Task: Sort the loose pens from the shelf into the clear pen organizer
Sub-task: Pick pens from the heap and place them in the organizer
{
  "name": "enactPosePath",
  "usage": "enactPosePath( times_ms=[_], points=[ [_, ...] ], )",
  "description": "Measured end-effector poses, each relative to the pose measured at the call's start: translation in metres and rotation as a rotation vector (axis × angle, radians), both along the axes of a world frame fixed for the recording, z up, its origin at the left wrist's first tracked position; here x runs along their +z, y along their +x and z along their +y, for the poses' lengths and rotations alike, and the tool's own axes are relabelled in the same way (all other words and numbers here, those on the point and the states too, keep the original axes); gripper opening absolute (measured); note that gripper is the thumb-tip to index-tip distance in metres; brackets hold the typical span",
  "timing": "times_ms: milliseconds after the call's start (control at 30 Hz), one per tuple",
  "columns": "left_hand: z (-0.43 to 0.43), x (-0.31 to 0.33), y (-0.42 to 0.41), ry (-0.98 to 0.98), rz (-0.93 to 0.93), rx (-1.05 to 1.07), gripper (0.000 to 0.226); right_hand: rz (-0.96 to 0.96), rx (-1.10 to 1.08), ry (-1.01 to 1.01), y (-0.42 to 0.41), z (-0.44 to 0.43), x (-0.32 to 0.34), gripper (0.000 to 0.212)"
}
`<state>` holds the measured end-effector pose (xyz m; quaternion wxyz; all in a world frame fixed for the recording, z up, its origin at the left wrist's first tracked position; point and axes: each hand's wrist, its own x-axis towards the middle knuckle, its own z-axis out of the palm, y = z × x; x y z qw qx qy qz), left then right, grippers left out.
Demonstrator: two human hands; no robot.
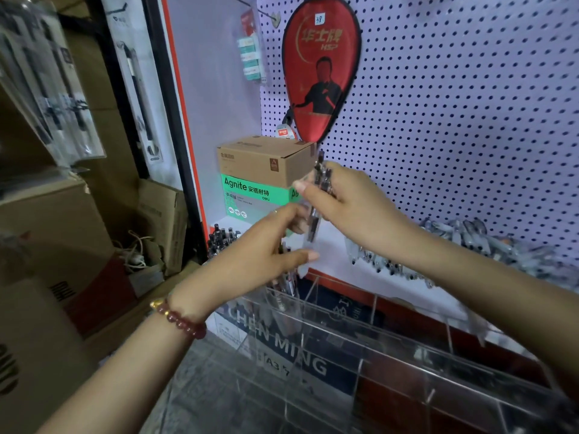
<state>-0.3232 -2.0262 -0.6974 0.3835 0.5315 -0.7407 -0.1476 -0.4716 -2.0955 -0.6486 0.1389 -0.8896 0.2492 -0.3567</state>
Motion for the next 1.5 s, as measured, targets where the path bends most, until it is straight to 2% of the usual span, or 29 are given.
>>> enactPosePath(
  times_ms=[67, 167, 367, 467, 667, 733, 833, 900, 1033, 1233, 1500],
  points=[
    [-0.003, 0.0, 0.012, -0.008, -0.108, 0.07, 0.038, -0.017, -0.085, -0.034, -0.011, -0.002, -0.008, 0.03],
    [-0.005, 0.0, 0.016, 0.021, -0.12, 0.098, 0.034, -0.04, -0.141, 0.025, -0.024, -0.006, -0.027, 0.033],
    [-0.006, -0.008, 0.001, 0.072, -0.208, 0.05, 0.023, 0.161, -0.11, 0.107, -0.029, -0.006, -0.068, 0.031],
    [-0.008, -0.013, 0.0, 0.081, -0.272, 0.083, 0.016, 0.2, -0.084, 0.171, -0.026, -0.01, -0.08, 0.035],
    [-0.011, -0.015, 0.003, 0.032, -0.252, 0.165, 0.027, 0.328, 0.002, 0.248, -0.027, -0.012, -0.086, 0.033],
    [-0.012, -0.017, 0.001, 0.037, -0.241, 0.137, 0.03, 0.322, 0.015, 0.274, -0.028, -0.011, -0.084, 0.037],
    [-0.014, -0.019, -0.003, 0.033, -0.234, 0.101, 0.033, 0.321, 0.026, 0.316, -0.031, -0.013, -0.082, 0.03],
    [-0.015, -0.02, -0.006, 0.011, -0.249, 0.094, 0.034, 0.316, 0.027, 0.314, -0.032, -0.014, -0.082, 0.037],
    [-0.016, -0.023, -0.009, -0.046, -0.269, 0.094, 0.026, 0.283, 0.001, 0.316, -0.031, -0.015, -0.085, 0.04],
    [-0.018, -0.027, -0.013, -0.075, -0.292, 0.2, 0.015, 0.248, 0.023, 0.349, -0.031, -0.012, -0.087, 0.033],
    [-0.019, -0.026, -0.014, -0.017, -0.276, 0.235, 0.017, 0.255, 0.021, 0.382, -0.031, -0.013, -0.088, 0.036]
  ],
)
